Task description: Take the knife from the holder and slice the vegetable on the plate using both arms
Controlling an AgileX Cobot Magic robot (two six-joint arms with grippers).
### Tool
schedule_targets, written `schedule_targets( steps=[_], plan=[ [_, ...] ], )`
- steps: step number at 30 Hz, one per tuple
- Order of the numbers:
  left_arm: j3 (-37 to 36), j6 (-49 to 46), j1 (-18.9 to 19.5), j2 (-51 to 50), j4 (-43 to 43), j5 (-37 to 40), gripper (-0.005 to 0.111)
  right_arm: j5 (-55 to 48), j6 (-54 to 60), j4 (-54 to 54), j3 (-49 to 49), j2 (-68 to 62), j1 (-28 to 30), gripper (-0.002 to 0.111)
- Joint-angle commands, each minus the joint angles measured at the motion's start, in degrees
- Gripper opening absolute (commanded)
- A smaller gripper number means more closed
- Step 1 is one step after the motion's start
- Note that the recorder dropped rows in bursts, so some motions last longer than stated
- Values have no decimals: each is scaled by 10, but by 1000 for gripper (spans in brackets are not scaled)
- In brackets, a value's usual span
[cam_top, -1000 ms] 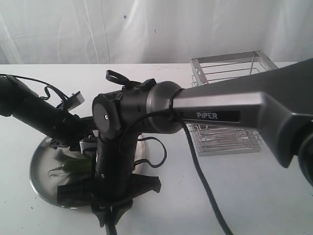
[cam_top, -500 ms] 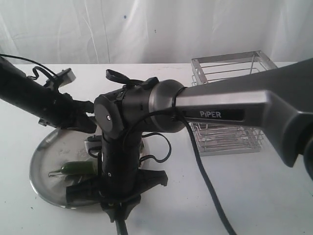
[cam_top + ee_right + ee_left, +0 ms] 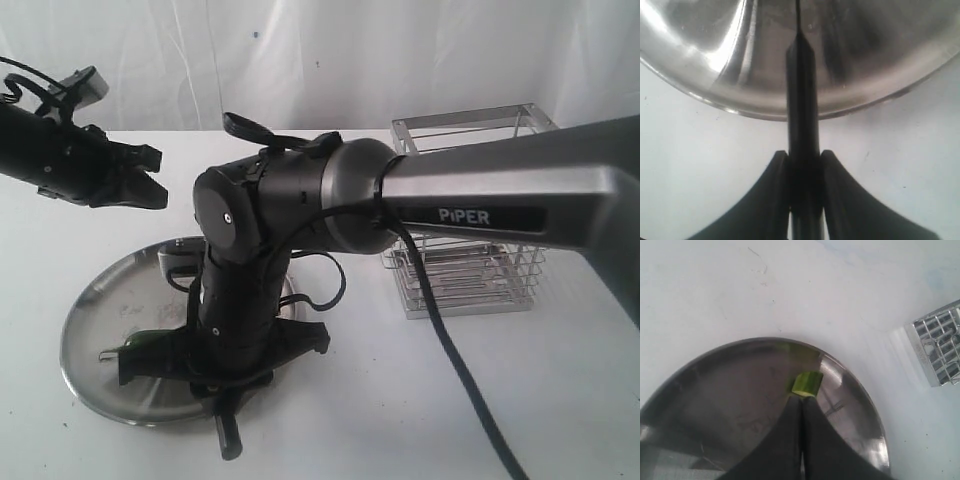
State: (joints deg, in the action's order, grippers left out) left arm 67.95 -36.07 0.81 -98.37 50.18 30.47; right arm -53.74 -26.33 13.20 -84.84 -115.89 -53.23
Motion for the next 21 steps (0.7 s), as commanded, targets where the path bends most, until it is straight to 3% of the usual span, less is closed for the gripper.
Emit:
schedule_targets(
  steps=[1,14,21],
  plan=[
    [-11,10,8,16,11,9,0,1,7,-9,2,10,1,0],
    [-73,12,8,69,-4,7,0,-6,14,-9,2,10,1,0],
    [-73,-55,8,127,-127,78,0,-38,73,2,2,22,3,0]
  ],
)
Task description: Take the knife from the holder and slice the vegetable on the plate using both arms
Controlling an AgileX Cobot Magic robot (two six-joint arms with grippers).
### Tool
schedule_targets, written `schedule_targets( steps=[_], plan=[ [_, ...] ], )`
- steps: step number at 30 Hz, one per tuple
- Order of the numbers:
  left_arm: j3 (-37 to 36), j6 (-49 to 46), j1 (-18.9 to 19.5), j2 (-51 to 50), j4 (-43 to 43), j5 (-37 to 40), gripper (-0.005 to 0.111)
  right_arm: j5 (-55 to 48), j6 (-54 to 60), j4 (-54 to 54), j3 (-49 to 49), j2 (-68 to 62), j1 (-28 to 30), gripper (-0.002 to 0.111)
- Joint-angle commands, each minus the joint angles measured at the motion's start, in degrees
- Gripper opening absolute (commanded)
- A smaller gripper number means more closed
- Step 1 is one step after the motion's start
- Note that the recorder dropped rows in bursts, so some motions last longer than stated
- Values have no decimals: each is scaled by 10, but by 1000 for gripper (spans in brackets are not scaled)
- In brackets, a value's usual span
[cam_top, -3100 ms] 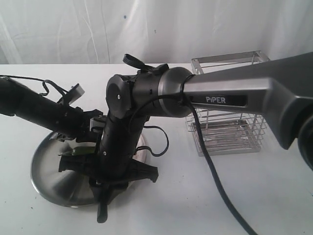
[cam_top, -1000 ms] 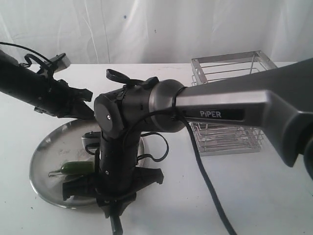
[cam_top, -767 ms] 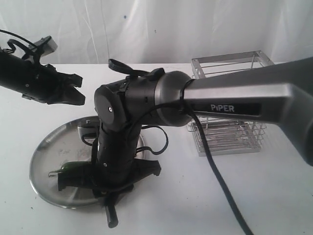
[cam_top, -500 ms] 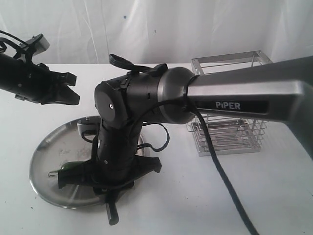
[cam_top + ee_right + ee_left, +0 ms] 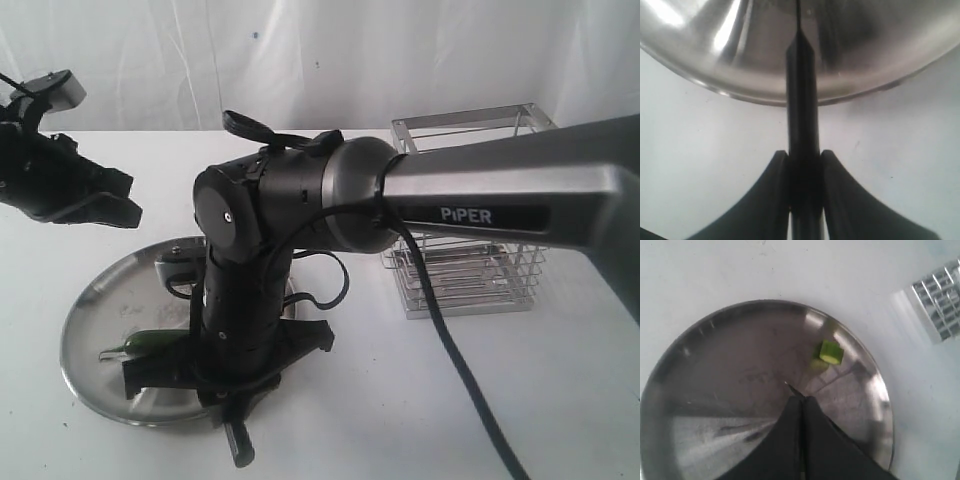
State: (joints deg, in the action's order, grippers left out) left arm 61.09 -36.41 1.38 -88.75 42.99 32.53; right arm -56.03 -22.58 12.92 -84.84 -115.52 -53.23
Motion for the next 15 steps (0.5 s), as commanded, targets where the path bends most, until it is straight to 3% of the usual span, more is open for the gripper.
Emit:
schedule_targets(
  steps=[1,9,12,15],
  plan=[
    [-5,-64,2,36,-61,69,0,-15,41,6,2,23,5,0],
    [-9,-226,2,51,-135,180,0,-15,90,29,2,84,51,0],
    [-34,-340,2,51,-102,181,2,-15,117,38,2,111,72,0],
    [-77,-455,2,51,-52,179,14,-21,137,40,2,125,94,0]
  ],
)
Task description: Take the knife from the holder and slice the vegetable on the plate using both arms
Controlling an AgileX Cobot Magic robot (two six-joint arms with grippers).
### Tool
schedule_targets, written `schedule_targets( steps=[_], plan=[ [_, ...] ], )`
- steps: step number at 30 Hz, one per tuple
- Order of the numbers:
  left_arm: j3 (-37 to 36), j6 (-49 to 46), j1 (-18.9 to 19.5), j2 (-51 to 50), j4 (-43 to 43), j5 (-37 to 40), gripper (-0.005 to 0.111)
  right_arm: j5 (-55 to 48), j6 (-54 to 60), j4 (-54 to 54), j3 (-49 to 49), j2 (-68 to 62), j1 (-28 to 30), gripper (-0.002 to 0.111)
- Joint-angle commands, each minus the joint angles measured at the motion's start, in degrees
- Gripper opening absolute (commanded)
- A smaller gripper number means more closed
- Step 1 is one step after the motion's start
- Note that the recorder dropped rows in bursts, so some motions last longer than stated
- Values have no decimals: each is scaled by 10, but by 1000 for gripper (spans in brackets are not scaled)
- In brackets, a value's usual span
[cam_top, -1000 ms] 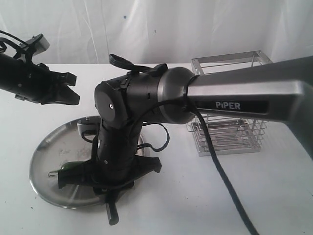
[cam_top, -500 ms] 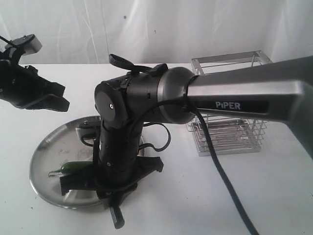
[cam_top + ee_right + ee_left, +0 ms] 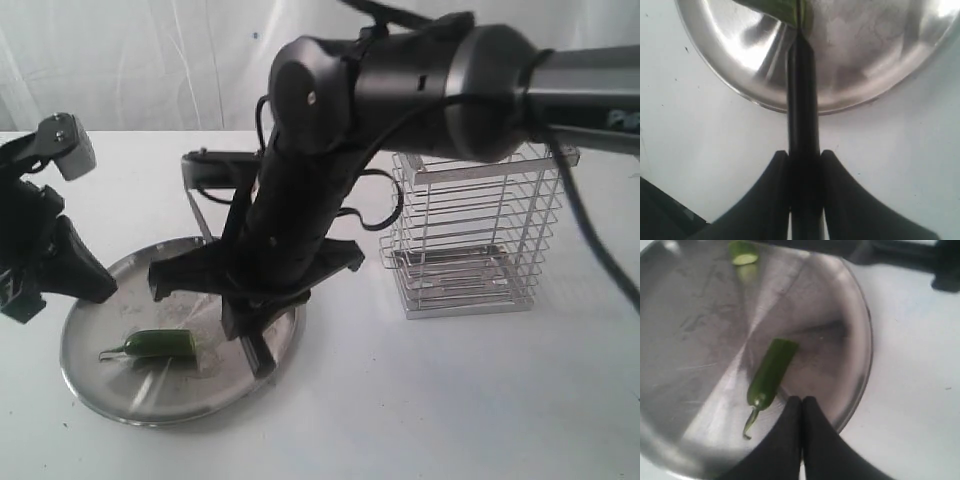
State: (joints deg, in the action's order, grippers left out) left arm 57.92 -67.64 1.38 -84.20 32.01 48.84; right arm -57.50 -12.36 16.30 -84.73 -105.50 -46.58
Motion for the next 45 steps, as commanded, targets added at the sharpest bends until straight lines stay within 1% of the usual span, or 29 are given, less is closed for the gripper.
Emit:
schedule_targets(
  steps=[1,3,5,7,9,13,17,21,24,27,29,32,34,36,39,40,43,45],
  plan=[
    [-62,-191,2,6,76,8,19,-13,43,9,1,24,35,0],
    [-88,-280,2,1,118,-9,31,-25,57,14,2,24,45,0],
    [-108,-345,2,-5,156,-24,41,-26,71,19,2,24,51,0],
    [-126,-381,2,-12,206,-53,51,-19,77,22,2,26,55,0],
    [-135,-406,2,-21,245,-86,57,-12,84,22,2,27,57,0],
    [-135,-432,2,-48,291,-132,65,-13,96,24,2,28,65,0],
    [-135,-494,-2,-81,305,-134,66,-18,111,29,2,28,79,0],
    [-135,-538,-27,-114,305,-164,66,-35,124,38,2,28,97,0],
    [-132,-538,-47,-132,292,-226,66,-47,131,48,2,28,105,0],
    [-131,-538,-55,-143,285,-272,66,-53,147,70,2,28,106,0],
    [-131,-538,-55,-150,285,-292,66,-53,154,91,2,28,106,0],
    [-131,-538,-55,-159,285,-300,66,-49,169,116,2,28,106,0],
    [-131,-538,-55,-166,285,-295,64,-47,173,121,2,28,106,0],
    [-131,-538,-55,-167,286,-290,56,-46,173,121,2,28,106,0],
    [-131,-538,-55,-167,314,-288,36,-40,173,120,2,28,106,0],
    [-131,-538,-55,-167,341,-288,26,-39,173,120,2,28,106,0],
    [-131,-538,-55,-167,416,-300,7,-37,171,120,2,28,106,0],
    [-131,-538,-55,-167,452,-318,0,-36,171,120,2,28,106,0]
  ],
)
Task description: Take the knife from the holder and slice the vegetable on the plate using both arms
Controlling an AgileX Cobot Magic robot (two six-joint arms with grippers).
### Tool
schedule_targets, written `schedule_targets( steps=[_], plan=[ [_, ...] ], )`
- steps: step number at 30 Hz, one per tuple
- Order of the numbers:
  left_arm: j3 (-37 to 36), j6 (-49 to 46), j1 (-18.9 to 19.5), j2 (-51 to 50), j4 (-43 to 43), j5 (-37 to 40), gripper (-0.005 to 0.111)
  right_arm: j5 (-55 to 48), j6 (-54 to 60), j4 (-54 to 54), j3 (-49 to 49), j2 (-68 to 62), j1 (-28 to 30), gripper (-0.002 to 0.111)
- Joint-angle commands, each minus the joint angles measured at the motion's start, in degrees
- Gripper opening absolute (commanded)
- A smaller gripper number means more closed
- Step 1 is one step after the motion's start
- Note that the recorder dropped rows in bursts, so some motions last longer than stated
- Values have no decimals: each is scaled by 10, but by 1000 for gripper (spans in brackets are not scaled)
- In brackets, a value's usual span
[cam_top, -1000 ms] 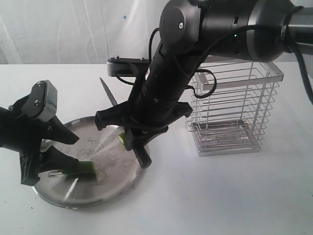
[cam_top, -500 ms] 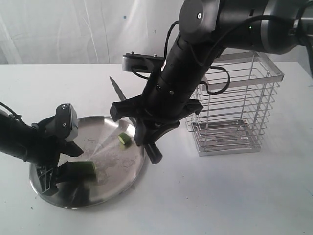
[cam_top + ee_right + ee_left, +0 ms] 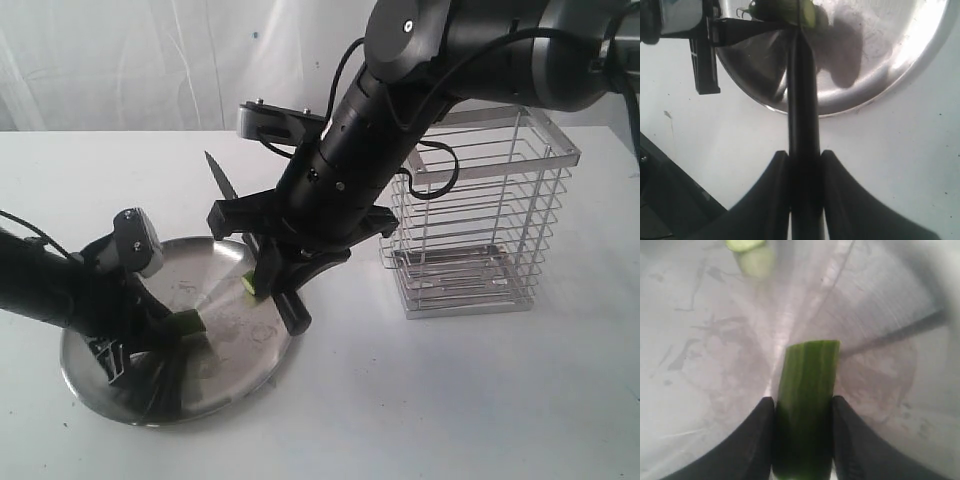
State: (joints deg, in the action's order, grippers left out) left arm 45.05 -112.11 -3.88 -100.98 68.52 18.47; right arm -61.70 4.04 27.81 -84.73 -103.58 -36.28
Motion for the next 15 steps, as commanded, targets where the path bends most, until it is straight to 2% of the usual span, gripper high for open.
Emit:
schedule_targets(
  steps=[1,8,10,11,12,14,15],
  plan=[
    [-3,-93,-3,-1,94,-26,0,8,7,4,2,9,3,0],
    [-3,-93,-3,-21,57,-48,3,5,3,6,2,9,3,0],
    [-3,-93,-3,-16,55,-48,18,3,3,6,2,9,3,0],
    [-3,-93,-3,-11,55,-44,31,4,3,6,2,9,3,0],
    [-3,-93,-3,-9,55,-39,39,4,3,6,2,9,3,0],
    [-3,-93,-3,-2,55,-34,61,8,3,6,2,9,3,0],
    [-3,-93,-3,3,55,-34,67,11,3,6,2,9,3,0]
  ],
)
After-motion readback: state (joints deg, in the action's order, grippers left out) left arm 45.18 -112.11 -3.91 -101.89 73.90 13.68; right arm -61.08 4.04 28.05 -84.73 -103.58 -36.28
